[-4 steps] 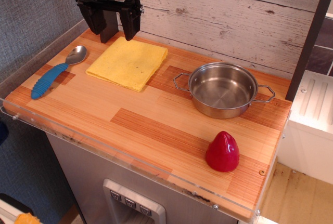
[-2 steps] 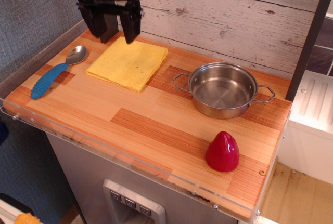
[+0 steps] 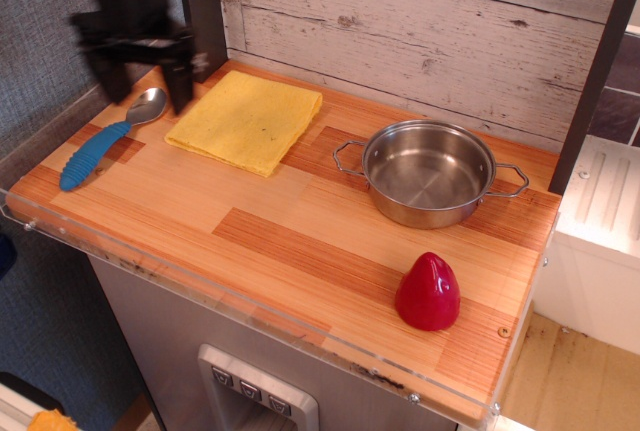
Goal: Place blue spoon on the yellow cloth
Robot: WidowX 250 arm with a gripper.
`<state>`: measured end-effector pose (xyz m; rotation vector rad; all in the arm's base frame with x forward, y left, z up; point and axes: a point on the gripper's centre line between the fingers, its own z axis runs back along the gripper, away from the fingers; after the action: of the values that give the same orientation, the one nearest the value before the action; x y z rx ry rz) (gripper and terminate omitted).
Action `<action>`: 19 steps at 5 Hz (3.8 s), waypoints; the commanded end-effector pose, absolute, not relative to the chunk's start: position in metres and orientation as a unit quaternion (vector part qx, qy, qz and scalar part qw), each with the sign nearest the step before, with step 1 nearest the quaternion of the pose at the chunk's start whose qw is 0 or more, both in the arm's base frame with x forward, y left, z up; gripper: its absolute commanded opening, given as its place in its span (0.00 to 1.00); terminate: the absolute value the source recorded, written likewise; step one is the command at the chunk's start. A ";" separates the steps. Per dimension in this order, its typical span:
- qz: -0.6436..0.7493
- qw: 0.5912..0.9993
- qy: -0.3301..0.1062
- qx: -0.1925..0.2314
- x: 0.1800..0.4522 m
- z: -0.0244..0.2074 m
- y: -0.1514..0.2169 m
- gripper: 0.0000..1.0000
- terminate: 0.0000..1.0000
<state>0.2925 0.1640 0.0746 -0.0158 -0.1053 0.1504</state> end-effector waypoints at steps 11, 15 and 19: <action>0.088 0.996 0.003 0.034 0.280 0.016 0.217 1.00 0.00; 0.096 0.991 -0.076 0.061 0.279 0.080 0.199 0.00 0.00; 0.059 0.996 -0.066 0.006 0.351 0.064 0.123 0.00 0.00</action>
<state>0.3482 0.1235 0.0463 -0.0038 -0.0862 0.1294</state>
